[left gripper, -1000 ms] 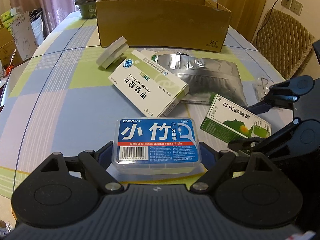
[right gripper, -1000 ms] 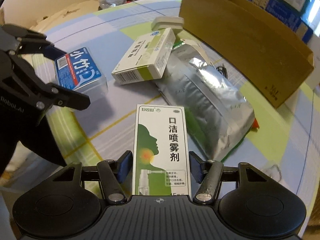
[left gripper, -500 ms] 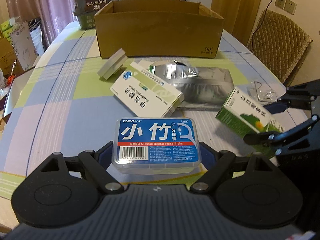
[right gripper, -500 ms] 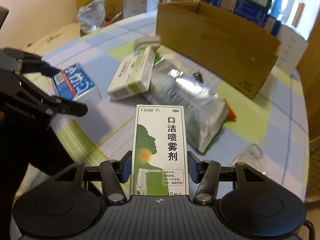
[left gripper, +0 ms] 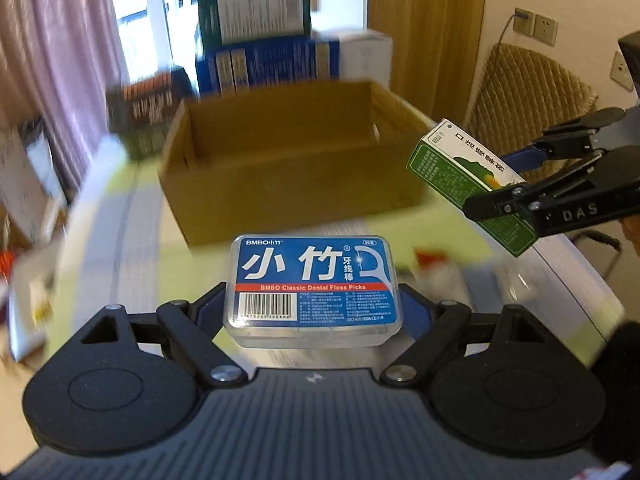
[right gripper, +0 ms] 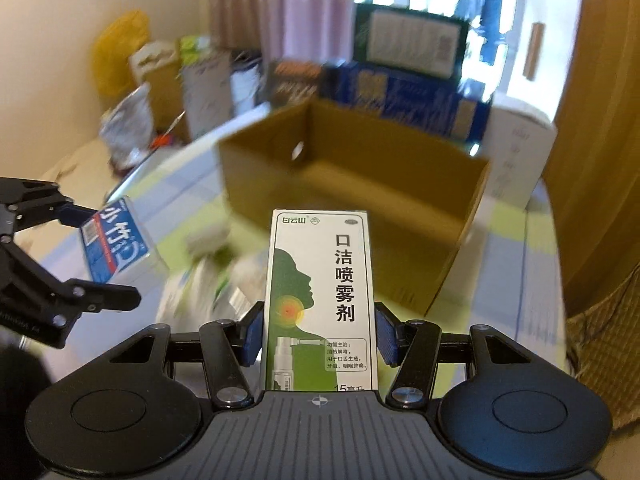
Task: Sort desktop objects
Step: 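Carry both boxes over the cardboard box and open both grippers to drop them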
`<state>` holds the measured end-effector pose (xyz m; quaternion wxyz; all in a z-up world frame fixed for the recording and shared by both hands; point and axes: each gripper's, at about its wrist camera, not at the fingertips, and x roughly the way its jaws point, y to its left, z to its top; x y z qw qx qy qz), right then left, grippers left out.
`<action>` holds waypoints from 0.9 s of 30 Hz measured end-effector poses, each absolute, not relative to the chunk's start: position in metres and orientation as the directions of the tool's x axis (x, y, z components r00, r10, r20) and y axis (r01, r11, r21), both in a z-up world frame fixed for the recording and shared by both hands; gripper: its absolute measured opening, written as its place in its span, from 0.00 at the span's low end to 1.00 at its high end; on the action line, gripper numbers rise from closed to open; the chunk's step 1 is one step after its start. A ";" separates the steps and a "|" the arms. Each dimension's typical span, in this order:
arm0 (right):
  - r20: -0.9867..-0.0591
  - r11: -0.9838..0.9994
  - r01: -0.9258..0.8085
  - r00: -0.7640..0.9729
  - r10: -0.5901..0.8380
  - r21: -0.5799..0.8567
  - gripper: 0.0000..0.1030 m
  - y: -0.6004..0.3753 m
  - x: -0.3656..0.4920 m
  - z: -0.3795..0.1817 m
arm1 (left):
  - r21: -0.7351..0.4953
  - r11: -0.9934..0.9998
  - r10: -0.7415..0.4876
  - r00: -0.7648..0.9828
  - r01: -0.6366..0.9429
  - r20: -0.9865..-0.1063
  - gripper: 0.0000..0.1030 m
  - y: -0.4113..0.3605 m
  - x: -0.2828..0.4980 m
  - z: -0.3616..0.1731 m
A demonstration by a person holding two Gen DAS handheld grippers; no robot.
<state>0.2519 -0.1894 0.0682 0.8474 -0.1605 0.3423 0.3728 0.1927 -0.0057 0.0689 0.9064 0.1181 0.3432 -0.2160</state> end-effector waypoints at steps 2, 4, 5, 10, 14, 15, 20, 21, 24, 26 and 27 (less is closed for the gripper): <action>-0.684 0.700 -0.714 0.521 0.511 -0.021 0.51 -0.177 0.281 0.080 | 0.096 0.875 -0.306 0.696 0.474 -0.650 0.81 -0.012 0.221 0.085; -0.676 0.725 -0.688 0.538 0.503 -0.008 0.51 -0.171 0.309 0.088 | 0.131 0.874 -0.291 0.720 0.468 -0.630 0.81 -0.020 0.253 0.098; -0.673 0.739 -0.674 0.550 0.495 -0.008 0.51 -0.166 0.323 0.091 | 0.145 0.875 -0.283 0.731 0.461 -0.620 0.81 -0.024 0.270 0.104; -0.667 0.788 -0.616 0.591 0.454 -0.010 0.51 -0.147 0.383 0.093 | 0.153 0.891 -0.260 0.757 0.427 -0.600 0.82 -0.040 0.340 0.118; -0.685 0.817 -0.577 0.593 0.422 0.004 0.51 -0.139 0.415 0.082 | 0.104 0.906 -0.263 0.739 0.410 -0.621 0.82 -0.045 0.385 0.109; -0.690 0.821 -0.572 0.590 0.418 0.008 0.51 -0.138 0.421 0.077 | 0.095 0.908 -0.263 0.731 0.408 -0.630 0.82 -0.045 0.393 0.104; -0.722 0.832 -0.553 0.559 0.408 0.041 0.51 -0.136 0.440 0.053 | 0.047 0.913 -0.268 0.681 0.406 -0.681 0.82 -0.054 0.426 0.082; -0.729 0.833 -0.552 0.550 0.408 0.050 0.51 -0.136 0.443 0.049 | 0.045 0.913 -0.266 0.674 0.406 -0.689 0.82 -0.056 0.429 0.076; -0.739 0.835 -0.547 0.541 0.401 0.052 0.51 -0.138 0.446 0.038 | 0.034 0.911 -0.270 0.657 0.411 -0.704 0.82 -0.061 0.435 0.062; -0.746 0.837 -0.544 0.534 0.398 0.057 0.51 -0.137 0.451 0.032 | 0.028 0.910 -0.272 0.647 0.413 -0.713 0.82 -0.063 0.436 0.055; -0.748 0.839 -0.541 0.533 0.396 0.059 0.51 -0.138 0.452 0.029 | 0.027 0.911 -0.269 0.641 0.412 -0.719 0.82 -0.064 0.438 0.051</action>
